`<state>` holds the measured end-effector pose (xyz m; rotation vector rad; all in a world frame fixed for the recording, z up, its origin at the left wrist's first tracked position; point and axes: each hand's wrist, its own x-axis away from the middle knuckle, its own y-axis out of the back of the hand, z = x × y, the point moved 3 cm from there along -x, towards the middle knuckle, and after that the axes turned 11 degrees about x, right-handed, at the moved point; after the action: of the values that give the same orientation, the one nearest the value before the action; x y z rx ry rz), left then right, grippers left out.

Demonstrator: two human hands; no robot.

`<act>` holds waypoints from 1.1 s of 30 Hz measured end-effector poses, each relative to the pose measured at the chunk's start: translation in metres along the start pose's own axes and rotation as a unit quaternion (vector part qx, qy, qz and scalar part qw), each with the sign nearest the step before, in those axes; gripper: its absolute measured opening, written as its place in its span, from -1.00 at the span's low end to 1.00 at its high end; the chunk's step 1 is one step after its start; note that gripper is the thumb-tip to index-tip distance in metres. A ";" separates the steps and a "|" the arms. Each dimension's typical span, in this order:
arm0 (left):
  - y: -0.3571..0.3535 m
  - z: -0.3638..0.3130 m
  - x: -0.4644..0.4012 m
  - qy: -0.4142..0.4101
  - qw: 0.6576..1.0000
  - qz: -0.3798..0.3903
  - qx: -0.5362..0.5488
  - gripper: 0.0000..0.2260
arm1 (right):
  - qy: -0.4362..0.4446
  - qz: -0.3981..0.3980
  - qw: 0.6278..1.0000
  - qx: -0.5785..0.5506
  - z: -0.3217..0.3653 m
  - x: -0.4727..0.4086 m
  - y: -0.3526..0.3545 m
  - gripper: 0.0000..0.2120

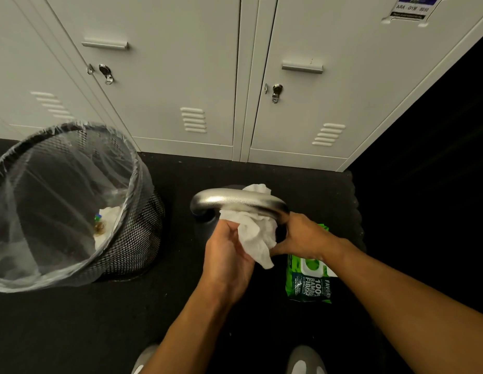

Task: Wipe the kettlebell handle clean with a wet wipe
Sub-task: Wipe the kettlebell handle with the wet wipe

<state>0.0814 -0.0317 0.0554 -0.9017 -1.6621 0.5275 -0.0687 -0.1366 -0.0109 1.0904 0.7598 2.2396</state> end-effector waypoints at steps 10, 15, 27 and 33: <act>-0.002 0.010 0.014 -0.045 0.993 0.023 -0.102 -0.79 | 0.021 -0.019 1.000 0.011 0.003 0.000 0.000 -0.18; -0.003 0.014 -0.002 -0.122 0.933 0.022 -0.339 -0.75 | 0.006 -0.008 1.000 0.015 -0.001 -0.002 -0.002 -0.38; -0.013 0.010 -0.014 -0.146 0.856 0.124 -0.480 -0.74 | 0.024 -0.013 1.000 -0.002 0.007 0.002 0.002 -0.30; -0.005 0.005 -0.012 -0.111 0.855 0.143 -0.486 -0.73 | 0.018 -0.017 1.000 -0.018 0.008 0.003 0.002 -0.23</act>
<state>0.0762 -0.0436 0.0502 -1.8998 -2.0285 -0.0813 -0.0646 -0.1334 -0.0041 1.0154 0.7444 2.2400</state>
